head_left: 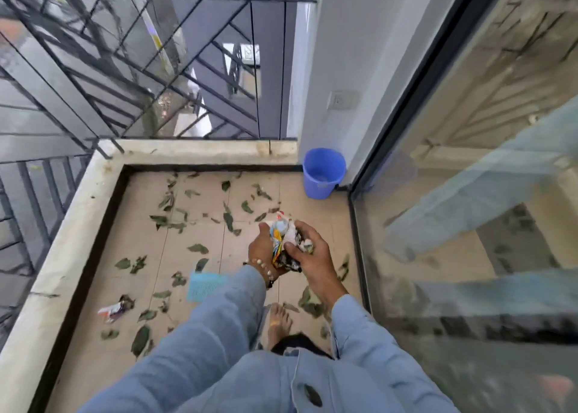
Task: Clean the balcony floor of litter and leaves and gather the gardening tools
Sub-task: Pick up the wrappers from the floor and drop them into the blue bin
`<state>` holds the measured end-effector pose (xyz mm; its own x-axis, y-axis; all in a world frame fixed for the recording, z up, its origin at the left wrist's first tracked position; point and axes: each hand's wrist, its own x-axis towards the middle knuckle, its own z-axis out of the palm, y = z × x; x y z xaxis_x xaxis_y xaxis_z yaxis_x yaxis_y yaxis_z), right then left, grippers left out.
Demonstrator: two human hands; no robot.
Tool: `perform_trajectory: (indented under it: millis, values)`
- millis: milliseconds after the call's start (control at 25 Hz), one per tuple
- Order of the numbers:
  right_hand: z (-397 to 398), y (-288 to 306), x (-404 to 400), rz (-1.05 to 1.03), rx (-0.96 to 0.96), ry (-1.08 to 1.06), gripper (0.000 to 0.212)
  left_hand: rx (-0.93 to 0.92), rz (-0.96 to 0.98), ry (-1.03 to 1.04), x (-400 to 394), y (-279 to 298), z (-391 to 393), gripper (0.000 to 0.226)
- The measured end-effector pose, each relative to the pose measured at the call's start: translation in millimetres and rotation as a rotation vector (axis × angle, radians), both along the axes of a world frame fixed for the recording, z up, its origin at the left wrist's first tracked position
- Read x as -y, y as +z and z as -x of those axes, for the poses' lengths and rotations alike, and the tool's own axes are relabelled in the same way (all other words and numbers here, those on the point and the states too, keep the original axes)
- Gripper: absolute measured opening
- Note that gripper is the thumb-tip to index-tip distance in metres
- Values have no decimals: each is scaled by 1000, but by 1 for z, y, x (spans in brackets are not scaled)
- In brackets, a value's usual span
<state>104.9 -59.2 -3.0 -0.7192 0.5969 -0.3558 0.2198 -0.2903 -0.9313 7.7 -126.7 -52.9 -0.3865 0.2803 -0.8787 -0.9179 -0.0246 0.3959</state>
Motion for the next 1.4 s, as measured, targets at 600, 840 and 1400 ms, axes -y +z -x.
perform_trajectory:
  millis: [600,840,1400]
  values:
    - [206,-46,-208,212,130,15,58,3,-8,-176,-230,-4,199,65]
    - [276,-83,-312,264,262,-170,57,194,-104,-298,-328,-27,283,78]
    - [352,-416,-483,244,459,-424,63,-101,150,-443,-472,-304,332,34]
